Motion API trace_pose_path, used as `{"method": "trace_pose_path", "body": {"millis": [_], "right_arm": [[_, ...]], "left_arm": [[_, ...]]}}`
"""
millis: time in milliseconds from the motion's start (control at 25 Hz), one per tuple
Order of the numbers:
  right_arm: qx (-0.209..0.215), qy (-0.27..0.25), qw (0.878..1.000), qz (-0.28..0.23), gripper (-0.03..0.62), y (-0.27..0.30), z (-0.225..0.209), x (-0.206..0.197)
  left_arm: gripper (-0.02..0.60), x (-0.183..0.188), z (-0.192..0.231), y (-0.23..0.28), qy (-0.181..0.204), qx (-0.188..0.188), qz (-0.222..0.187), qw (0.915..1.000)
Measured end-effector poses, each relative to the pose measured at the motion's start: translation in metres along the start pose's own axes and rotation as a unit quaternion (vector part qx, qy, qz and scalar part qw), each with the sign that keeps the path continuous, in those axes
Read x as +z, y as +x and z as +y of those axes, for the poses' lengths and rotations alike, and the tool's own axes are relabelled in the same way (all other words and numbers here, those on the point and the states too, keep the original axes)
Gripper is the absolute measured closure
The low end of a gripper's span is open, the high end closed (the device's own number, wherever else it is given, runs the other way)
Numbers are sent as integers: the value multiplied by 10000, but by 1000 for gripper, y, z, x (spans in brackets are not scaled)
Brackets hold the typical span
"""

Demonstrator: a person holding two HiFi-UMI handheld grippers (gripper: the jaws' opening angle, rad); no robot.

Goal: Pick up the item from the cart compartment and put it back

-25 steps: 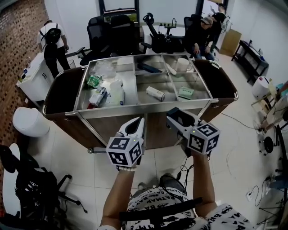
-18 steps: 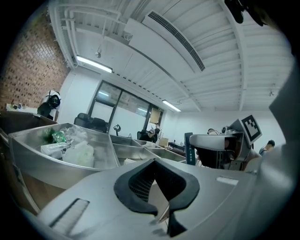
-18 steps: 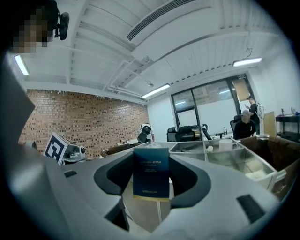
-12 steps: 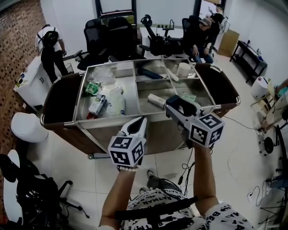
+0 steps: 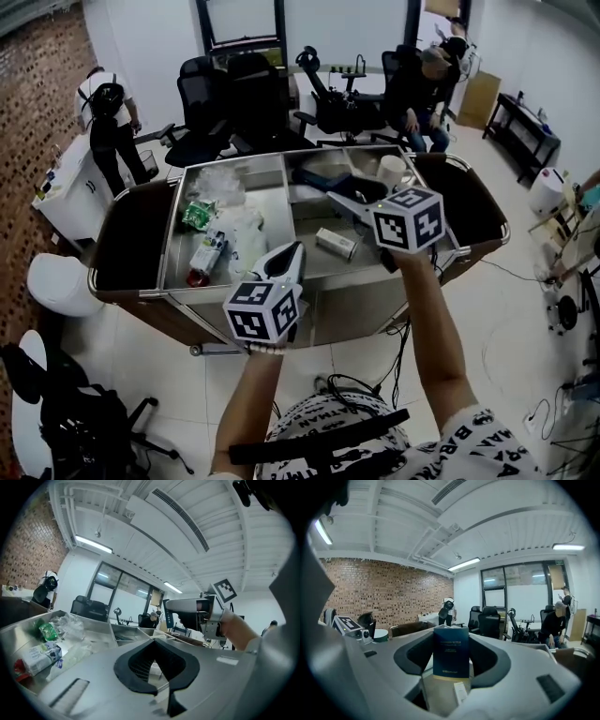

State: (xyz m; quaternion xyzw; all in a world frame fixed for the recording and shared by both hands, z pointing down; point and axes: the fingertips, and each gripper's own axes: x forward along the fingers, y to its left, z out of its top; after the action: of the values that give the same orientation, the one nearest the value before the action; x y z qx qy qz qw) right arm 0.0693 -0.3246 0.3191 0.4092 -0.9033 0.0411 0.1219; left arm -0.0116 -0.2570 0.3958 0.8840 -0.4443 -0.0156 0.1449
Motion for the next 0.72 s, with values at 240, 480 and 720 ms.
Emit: {"method": "trace_pose_path", "body": {"millis": [240, 480, 720], "right_arm": [[117, -91, 9987, 494, 349, 54, -32, 11], [368, 221, 9929, 1109, 349, 102, -62, -5], [648, 387, 9763, 2027, 349, 152, -92, -35]], "left_arm": [[583, 10, 20, 23, -61, 55, 45, 10000], [583, 15, 32, 43, -229, 118, 277, 9993], [583, 21, 38, 61, -430, 142, 428, 9981]]}}
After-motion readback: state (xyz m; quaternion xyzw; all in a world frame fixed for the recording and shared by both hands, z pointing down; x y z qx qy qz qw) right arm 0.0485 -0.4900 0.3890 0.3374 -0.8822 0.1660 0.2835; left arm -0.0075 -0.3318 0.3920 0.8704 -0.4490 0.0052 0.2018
